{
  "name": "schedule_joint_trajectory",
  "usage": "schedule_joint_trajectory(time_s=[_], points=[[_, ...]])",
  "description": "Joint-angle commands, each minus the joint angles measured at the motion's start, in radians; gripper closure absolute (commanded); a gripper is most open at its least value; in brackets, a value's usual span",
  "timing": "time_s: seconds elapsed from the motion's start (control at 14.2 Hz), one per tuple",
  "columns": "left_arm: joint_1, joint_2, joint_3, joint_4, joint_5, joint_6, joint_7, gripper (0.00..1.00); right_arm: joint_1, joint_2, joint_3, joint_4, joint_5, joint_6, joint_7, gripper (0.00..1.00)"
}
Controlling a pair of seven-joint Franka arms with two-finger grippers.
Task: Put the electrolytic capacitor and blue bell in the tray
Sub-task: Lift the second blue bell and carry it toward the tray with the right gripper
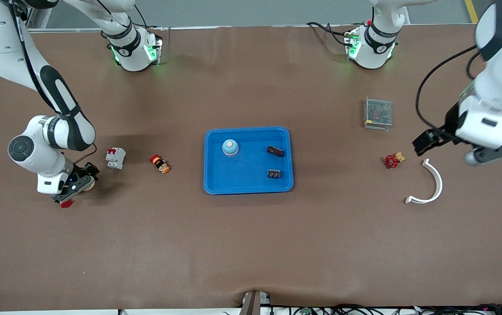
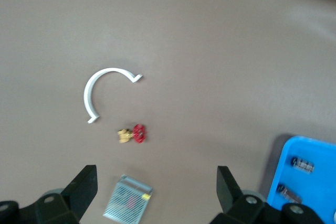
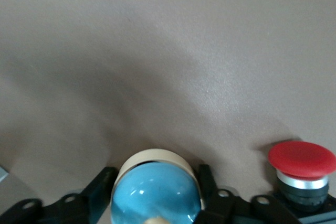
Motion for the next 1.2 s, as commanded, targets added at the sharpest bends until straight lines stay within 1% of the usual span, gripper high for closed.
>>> schedule_joint_trajectory(time_s=[0.0,0.07,0.28,0.42,0.56,0.63,0.77,0.85,0.92,1.13], points=[[-0.044,-0.097,0.091,-0.036,-0.030,-0.070,0.148,0.00,-0.035,0.001,0.031,0.001,0.000,0.003,-0.004,0.43],[-0.050,-0.117,0.110,-0.038,-0.030,-0.096,0.179,0.00,-0.035,0.001,0.031,0.001,0.000,0.003,-0.002,0.46],[-0.066,-0.178,0.122,-0.083,-0.031,-0.110,0.205,0.00,-0.033,-0.006,0.031,0.001,0.000,-0.003,-0.002,0.50],[-0.082,-0.195,0.136,-0.087,-0.031,-0.115,0.231,0.00,-0.032,-0.015,0.035,0.001,0.000,-0.014,0.002,0.50],[-0.093,-0.195,0.165,-0.085,-0.039,-0.130,0.304,0.00,-0.032,-0.047,0.051,0.007,0.003,-0.076,0.019,0.50],[-0.093,-0.195,0.171,-0.082,-0.050,-0.130,0.349,0.00,-0.021,-0.068,0.052,0.010,0.019,-0.110,0.051,0.50],[-0.095,-0.200,0.177,-0.081,-0.073,-0.153,0.349,0.00,-0.013,-0.101,0.077,0.023,0.064,-0.191,0.082,0.51],[-0.095,-0.218,0.194,-0.085,-0.100,-0.164,0.345,0.00,-0.012,-0.111,0.087,0.035,0.081,-0.239,0.108,0.51],[-0.101,-0.233,0.208,-0.090,-0.106,-0.166,0.340,0.00,-0.010,-0.125,0.109,0.046,0.083,-0.283,0.148,0.51],[-0.112,-0.240,0.210,-0.094,-0.106,-0.167,0.309,0.00,0.016,-0.185,0.172,0.056,0.083,-0.380,0.341,0.52]])
